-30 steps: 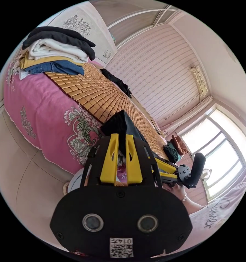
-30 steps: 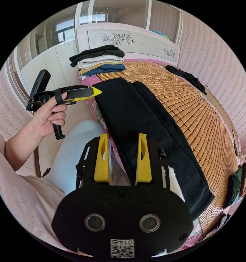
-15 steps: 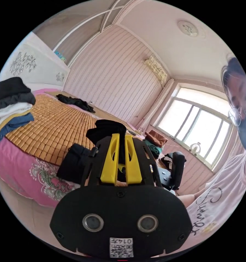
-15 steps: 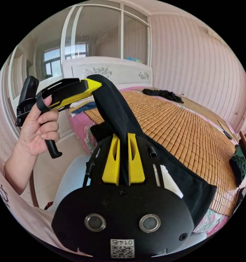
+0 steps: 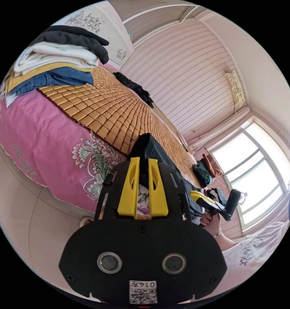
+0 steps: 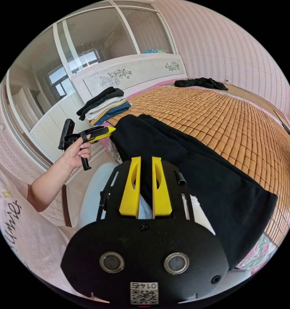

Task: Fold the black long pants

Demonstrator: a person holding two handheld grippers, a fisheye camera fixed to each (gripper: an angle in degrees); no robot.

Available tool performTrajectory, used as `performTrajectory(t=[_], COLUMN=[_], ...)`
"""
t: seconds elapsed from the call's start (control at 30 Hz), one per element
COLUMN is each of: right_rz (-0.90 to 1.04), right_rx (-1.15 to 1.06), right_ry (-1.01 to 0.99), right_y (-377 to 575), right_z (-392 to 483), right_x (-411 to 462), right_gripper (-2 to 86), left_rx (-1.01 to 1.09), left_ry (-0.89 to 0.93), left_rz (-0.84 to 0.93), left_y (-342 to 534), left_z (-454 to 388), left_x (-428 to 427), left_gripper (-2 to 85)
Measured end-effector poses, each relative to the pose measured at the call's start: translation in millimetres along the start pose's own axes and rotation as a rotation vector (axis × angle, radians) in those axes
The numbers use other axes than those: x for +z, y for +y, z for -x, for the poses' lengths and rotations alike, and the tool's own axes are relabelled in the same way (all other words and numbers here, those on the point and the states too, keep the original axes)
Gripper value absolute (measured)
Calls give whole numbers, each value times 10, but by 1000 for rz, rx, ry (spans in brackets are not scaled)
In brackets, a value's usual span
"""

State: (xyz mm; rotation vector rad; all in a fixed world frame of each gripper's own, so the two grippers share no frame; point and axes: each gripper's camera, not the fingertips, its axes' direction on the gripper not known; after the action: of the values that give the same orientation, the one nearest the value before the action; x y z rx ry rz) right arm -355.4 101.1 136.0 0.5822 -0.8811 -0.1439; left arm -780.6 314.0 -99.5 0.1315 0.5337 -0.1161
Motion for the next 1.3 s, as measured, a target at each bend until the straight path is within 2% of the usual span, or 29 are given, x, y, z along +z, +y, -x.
performTrajectory(t=[0.1, 0.2, 0.37, 0.43, 0.5, 0.57, 0.63, 0.7, 0.73, 0.83, 0.9, 0.93, 1.0, 1.03, 1.2, 1.3], right_rz=[-22, 20, 223, 281, 275, 180, 123, 83, 65, 22, 57, 95, 169, 185, 177, 209], right_rx=[34, -27, -183, -180, -173, -157, -120, -95, -96, -108, -104, -91, -55, -38, 42, 101], right_ry=[30, 102, 195, 136, 93, 153, 184, 183, 187, 233, 275, 293, 297, 293, 308, 330], right_y=[-18, -228, -626, -688, -712, -671, -659, -658, -650, -577, -524, -485, -451, -427, -267, -82], right_z=[-268, -388, -494, -579, -654, -698, -705, -673, -623, -505, -492, -512, -554, -561, -642, -745], right_x=[-164, -79, 471, 575, 528, 374, 254, 146, 83, -3, 71, 159, 272, 277, 26, -148], right_gripper=[67, 80, 133, 130, 108, 55, 55, 60, 62, 63, 63, 63, 64, 64, 62, 59], left_rx=[43, 46, 39, 74, 145, 232, 364, 532, 547, 423, 229, 188, 99, 86, 69, 196], left_ry=[-49, -60, -34, -44, -9, 90, 160, 228, 237, 77, -201, -232, -97, -91, -143, -199], left_rz=[3, 10, 7, -6, -40, -79, -113, -234, -258, -180, 87, 146, 43, 49, -45, -101], left_y=[58, 117, 177, 173, 79, -62, -171, -105, -70, 41, 176, 236, 446, 462, 637, 824], left_z=[-94, -94, -68, -153, -368, -634, -995, -1332, -1347, -1034, -485, -353, -111, -94, -205, -520], left_x=[-56, -64, -35, -31, -29, -51, -98, -280, -322, -185, 416, 547, 539, 540, 282, 63], left_gripper=[48, 47, 41, 33, 19, 10, 6, 8, 9, 18, 32, 35, 38, 39, 42, 23])
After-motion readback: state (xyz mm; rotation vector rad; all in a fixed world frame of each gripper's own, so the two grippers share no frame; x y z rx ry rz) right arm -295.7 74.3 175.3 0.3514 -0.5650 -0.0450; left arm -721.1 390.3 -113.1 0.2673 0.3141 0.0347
